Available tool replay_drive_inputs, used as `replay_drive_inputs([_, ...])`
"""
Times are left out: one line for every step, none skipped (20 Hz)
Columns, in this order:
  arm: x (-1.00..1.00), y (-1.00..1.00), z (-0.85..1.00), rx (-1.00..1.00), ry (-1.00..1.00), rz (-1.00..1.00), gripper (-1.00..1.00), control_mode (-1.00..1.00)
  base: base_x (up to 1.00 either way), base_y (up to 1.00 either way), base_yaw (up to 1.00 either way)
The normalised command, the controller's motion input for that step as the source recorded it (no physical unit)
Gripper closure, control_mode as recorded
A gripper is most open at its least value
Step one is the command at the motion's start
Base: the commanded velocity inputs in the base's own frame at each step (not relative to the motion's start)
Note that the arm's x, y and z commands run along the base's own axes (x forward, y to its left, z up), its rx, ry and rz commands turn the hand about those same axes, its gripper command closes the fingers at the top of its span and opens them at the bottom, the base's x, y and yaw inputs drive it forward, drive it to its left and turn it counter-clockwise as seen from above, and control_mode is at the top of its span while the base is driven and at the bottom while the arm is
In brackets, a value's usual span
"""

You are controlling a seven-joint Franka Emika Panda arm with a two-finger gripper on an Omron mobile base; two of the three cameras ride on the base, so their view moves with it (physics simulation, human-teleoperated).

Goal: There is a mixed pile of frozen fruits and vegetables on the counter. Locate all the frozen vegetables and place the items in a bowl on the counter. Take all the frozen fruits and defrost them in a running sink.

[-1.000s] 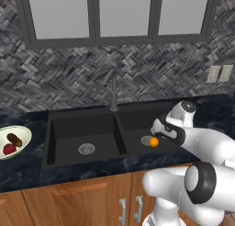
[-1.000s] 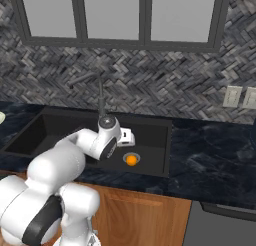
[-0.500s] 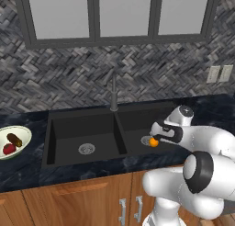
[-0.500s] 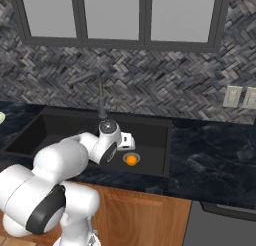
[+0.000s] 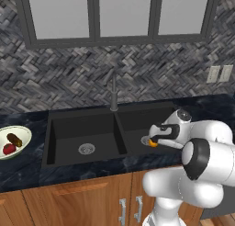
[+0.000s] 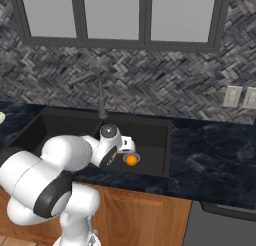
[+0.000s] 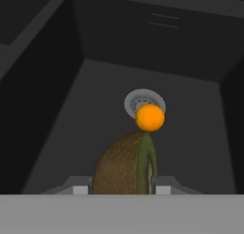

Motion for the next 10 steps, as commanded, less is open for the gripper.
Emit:
replay_drive_inputs([0.10, 0.00, -0.14, 0.00, 0.00, 0.00, 1.00, -1.00, 0.00, 0.00, 0.00])
replay_drive_inputs([0.10, 0.00, -0.15, 0.00, 0.00, 0.00, 1.00, -1.00, 0.00, 0.00, 0.00])
replay_drive_inputs([0.10, 0.00, -0.16, 0.00, 0.00, 0.00, 1.00, -1.00, 0.00, 0.00, 0.00])
replay_drive_inputs([0.09, 0.00, -0.18, 0.00, 0.00, 0.00, 1.00, -1.00, 0.00, 0.00, 0.00])
replay_drive_inputs([0.09, 0.00, -0.17, 0.00, 0.00, 0.00, 1.00, -1.00, 0.00, 0.00, 0.00])
replay_drive_inputs([0.09, 0.00, -0.19, 0.00, 0.00, 0.00, 1.00, -1.00, 0.00, 0.00, 0.00])
replay_drive_inputs([0.09, 0.00, -0.19, 0.00, 0.00, 0.00, 1.00, -1.00, 0.00, 0.00, 0.00])
replay_drive_inputs([0.09, 0.00, -0.18, 0.00, 0.00, 0.00, 1.00, -1.00, 0.00, 0.00, 0.00])
replay_drive_inputs([0.10, 0.00, -0.18, 0.00, 0.00, 0.00, 1.00, -1.00, 0.00, 0.00, 0.00])
replay_drive_inputs([0.09, 0.00, -0.18, 0.00, 0.00, 0.00, 1.00, -1.00, 0.00, 0.00, 0.00])
